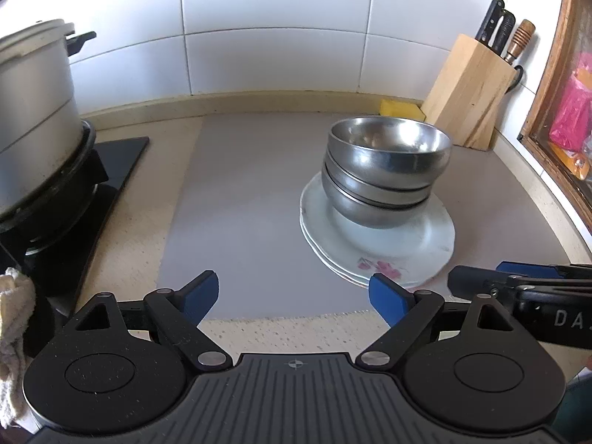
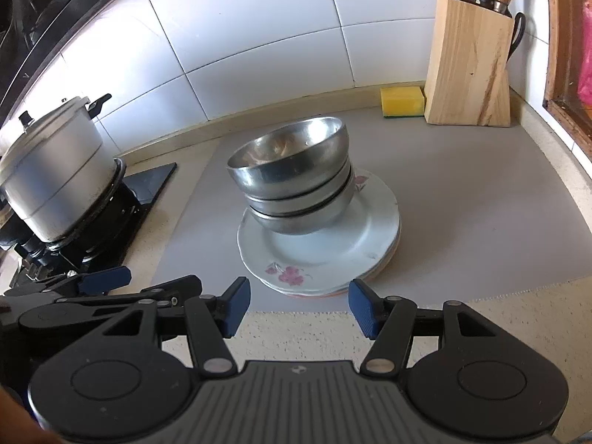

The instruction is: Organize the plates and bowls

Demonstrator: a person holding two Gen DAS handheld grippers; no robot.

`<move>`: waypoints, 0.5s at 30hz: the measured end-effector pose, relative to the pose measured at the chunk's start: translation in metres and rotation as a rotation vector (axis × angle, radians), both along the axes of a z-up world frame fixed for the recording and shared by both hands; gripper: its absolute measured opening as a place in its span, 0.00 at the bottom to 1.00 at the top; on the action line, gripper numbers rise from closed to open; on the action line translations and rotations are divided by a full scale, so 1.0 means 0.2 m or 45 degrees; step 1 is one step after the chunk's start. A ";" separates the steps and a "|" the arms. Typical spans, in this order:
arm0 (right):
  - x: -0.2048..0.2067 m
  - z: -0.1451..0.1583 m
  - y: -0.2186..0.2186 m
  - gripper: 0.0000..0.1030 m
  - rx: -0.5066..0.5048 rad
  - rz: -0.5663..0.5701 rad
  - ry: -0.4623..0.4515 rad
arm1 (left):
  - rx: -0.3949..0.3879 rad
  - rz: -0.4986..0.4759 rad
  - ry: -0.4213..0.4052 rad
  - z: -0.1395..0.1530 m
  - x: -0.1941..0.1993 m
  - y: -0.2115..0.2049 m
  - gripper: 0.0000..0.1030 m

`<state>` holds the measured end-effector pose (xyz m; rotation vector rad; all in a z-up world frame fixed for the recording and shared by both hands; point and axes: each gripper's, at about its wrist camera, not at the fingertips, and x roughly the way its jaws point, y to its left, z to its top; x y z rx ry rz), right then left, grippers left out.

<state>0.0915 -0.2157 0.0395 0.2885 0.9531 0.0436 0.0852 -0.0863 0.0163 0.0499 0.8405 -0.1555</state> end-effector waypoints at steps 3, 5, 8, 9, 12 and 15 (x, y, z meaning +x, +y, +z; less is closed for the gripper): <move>-0.02 -0.01 0.00 0.42 0.009 -0.005 -0.001 | 0.005 -0.005 -0.002 0.00 -0.01 -0.02 0.84; -0.03 -0.01 0.00 0.42 0.004 -0.010 -0.006 | 0.003 -0.001 0.000 0.00 -0.02 -0.02 0.84; -0.05 -0.01 0.00 0.42 0.002 -0.020 -0.012 | -0.002 0.007 0.005 -0.01 -0.02 -0.02 0.84; -0.06 -0.01 0.00 0.42 0.005 -0.024 -0.011 | -0.002 0.011 0.004 -0.01 -0.02 -0.02 0.84; -0.07 -0.02 0.01 0.42 0.007 -0.035 -0.017 | -0.010 0.021 0.010 -0.01 -0.03 -0.02 0.84; -0.09 -0.01 0.01 0.42 0.009 -0.036 -0.033 | -0.044 0.036 0.015 -0.02 -0.05 0.00 0.84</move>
